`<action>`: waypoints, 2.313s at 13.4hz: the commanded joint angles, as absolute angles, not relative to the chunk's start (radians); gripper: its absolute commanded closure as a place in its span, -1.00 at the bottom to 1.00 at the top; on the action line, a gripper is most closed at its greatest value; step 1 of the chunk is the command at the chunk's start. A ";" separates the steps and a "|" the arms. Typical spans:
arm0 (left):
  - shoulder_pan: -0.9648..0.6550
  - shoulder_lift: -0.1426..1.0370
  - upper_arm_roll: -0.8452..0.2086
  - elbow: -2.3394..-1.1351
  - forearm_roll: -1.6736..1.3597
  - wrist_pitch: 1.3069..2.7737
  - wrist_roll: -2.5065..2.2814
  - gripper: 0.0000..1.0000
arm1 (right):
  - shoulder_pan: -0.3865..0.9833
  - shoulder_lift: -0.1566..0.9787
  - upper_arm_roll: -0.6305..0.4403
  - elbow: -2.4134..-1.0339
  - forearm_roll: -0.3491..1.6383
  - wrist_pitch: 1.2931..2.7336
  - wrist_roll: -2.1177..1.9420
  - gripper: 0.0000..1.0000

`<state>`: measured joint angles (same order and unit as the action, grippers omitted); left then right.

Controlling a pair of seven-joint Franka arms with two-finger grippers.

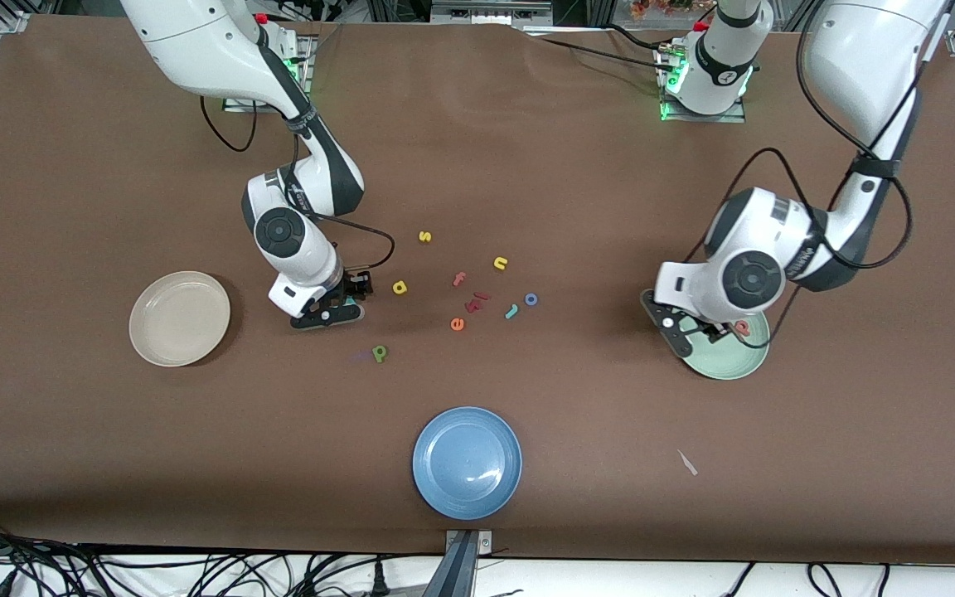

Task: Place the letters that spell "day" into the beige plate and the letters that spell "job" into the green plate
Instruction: 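Reach the left gripper to the blue o while the right gripper lifts the y, then carry the blue o to the green plate while the right gripper drops the y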

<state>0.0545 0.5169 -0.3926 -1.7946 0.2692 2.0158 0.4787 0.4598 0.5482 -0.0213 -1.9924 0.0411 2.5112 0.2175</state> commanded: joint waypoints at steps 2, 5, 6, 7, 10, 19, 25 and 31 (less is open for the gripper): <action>0.029 0.535 -0.446 -1.789 0.215 2.017 0.184 -1.00 | 0.454 0.577 -0.011 -1.957 0.075 2.522 0.196 -0.09; -0.087 0.603 -0.446 -1.702 0.207 2.019 -0.070 -1.00 | 0.454 0.581 -0.011 -1.956 0.075 2.523 0.196 0.07; -0.121 0.629 -0.446 -1.672 0.193 2.029 -0.130 -1.00 | 0.454 0.581 -0.011 -1.956 0.075 2.523 0.196 0.12; -0.150 0.647 -0.445 -1.660 0.192 2.073 -0.173 -1.00 | 0.454 0.581 -0.011 -1.953 0.075 2.522 0.196 0.19; -0.193 0.696 -0.445 -1.660 0.193 2.215 -0.265 -1.00 | 0.457 0.581 -0.011 -1.951 0.077 2.522 0.202 0.45; -0.265 0.788 -0.423 -1.657 0.210 2.316 -0.270 -0.33 | 0.453 0.569 -0.017 -1.855 0.132 2.389 0.198 0.66; -0.270 0.801 -0.414 -1.655 0.245 2.352 -0.268 -0.04 | 0.370 0.532 -0.025 -1.844 0.132 2.326 0.091 0.78; -0.278 0.801 -0.408 -1.657 0.310 2.350 -0.298 0.70 | 0.318 0.466 -0.129 -1.847 0.132 2.168 -0.127 0.80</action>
<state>-0.2538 0.7825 -0.4245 -1.6769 0.2620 2.3448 -0.2687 0.3151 0.5080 -0.0888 -1.8421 0.1099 2.2443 -0.0444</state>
